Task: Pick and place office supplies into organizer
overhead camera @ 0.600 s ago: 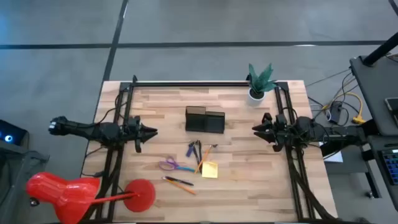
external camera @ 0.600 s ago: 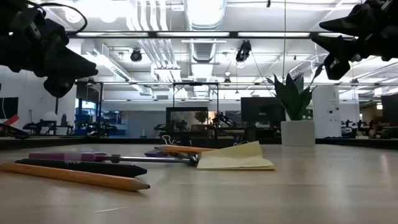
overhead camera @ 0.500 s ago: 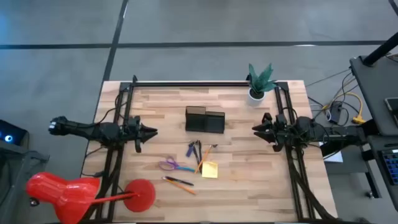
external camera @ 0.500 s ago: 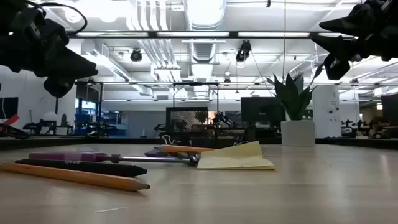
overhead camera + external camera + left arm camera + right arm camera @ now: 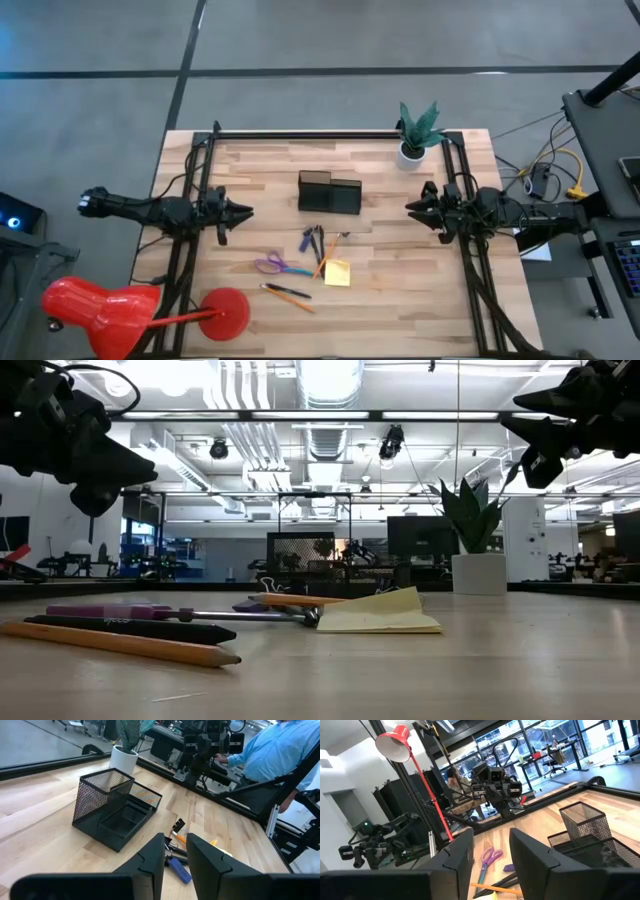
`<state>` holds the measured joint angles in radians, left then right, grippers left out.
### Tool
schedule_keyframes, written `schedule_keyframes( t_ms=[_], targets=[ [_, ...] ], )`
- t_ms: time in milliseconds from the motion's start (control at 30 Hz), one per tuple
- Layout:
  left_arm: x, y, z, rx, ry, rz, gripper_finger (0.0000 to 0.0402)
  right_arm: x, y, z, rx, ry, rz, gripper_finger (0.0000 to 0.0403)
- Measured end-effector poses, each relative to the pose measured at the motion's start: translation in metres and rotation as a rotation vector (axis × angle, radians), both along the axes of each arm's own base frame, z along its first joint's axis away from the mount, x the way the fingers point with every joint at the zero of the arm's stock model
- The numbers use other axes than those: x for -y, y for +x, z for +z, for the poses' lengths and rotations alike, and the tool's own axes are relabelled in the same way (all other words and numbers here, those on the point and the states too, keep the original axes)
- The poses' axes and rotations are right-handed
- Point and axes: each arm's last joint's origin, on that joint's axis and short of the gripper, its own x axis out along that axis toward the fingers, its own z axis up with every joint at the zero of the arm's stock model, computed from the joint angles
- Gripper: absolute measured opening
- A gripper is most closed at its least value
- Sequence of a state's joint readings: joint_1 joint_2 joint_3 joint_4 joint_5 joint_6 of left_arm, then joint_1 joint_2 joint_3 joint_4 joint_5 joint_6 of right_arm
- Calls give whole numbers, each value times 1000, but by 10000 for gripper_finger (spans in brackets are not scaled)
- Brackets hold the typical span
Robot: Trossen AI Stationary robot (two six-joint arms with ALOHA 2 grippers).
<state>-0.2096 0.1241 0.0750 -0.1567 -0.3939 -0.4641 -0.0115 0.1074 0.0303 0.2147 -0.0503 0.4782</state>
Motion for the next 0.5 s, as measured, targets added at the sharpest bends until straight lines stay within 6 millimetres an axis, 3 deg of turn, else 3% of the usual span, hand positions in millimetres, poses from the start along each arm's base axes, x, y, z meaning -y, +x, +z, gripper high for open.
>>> schedule_keyframes(
  t_ms=[500],
  targets=[
    [0, 0, 0, 0, 0, 0, 66, 0, 0, 0, 0, 0, 0, 111]
  ],
)
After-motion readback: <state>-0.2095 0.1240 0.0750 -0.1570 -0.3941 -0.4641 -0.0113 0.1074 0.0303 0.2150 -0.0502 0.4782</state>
